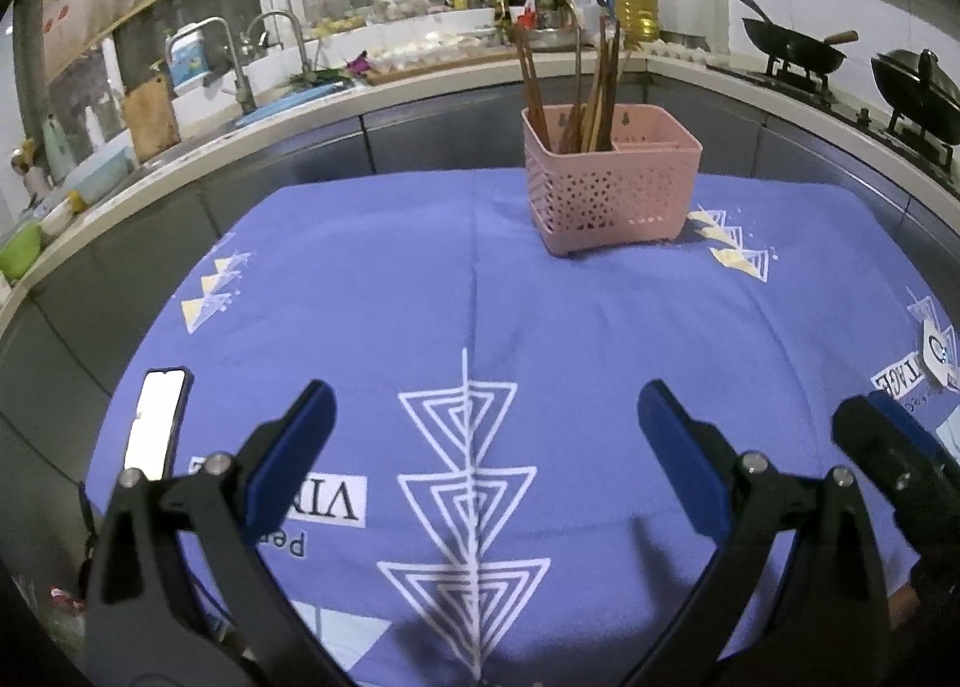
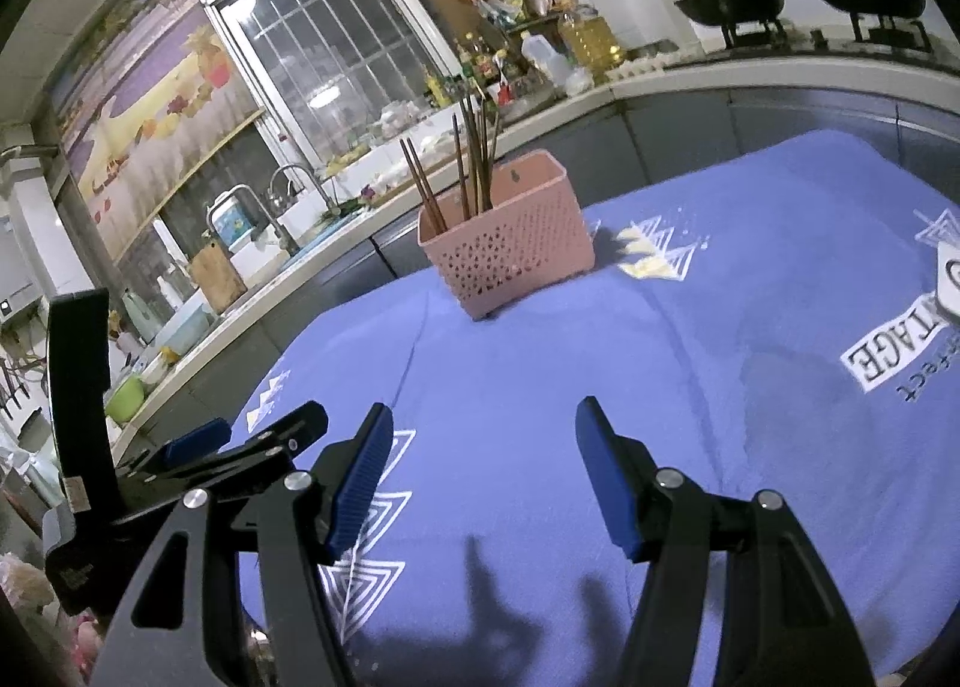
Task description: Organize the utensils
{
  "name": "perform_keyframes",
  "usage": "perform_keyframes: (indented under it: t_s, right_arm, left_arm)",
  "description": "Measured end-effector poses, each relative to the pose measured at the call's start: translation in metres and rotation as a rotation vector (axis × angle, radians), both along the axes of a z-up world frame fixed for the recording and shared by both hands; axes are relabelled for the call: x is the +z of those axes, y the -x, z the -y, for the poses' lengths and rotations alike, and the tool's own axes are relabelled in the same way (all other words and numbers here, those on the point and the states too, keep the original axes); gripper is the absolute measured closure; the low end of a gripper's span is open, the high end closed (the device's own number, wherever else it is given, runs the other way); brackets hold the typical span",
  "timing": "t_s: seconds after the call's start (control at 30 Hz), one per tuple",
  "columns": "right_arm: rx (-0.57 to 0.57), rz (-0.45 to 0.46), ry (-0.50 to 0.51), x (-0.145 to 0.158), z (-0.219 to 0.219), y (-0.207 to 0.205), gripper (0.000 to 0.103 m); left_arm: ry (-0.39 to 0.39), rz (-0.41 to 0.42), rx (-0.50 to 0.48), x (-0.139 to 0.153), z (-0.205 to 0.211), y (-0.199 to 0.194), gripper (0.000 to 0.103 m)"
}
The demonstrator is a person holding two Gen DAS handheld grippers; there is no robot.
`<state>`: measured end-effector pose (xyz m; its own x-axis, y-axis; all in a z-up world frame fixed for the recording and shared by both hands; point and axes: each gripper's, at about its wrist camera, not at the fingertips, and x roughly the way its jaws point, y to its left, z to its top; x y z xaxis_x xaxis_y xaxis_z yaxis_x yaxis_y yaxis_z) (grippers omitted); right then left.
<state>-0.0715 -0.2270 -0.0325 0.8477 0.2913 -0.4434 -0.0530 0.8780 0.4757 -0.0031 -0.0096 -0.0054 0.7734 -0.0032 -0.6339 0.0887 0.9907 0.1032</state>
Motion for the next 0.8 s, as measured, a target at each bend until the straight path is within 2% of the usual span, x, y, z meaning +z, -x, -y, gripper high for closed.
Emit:
perform_keyframes:
  t_s: [0.2,0.33,0.47,0.8]
  right_arm:
    - [0.002,0.017,0.016,0.006,-0.005,0.002,0.037]
    - [0.004,0.032,0.031,0.011,-0.008,0.004,0.031]
    - [-0.004,0.049,0.037,0.015,-0.01,0.007,0.026]
    - [-0.011,0.067,0.029,0.022,-0.007,0.007,0.021]
  left_arm:
    - [0.001,0.022,0.006,0.006,-0.001,0.005,0.006]
    - [-0.005,0.038,0.008,0.01,-0.002,0.008,0.006]
    - [-0.004,0.039,0.007,0.011,-0.002,0.009,0.006]
    - [-0.023,0.028,-0.016,0.015,0.005,0.012,0.006]
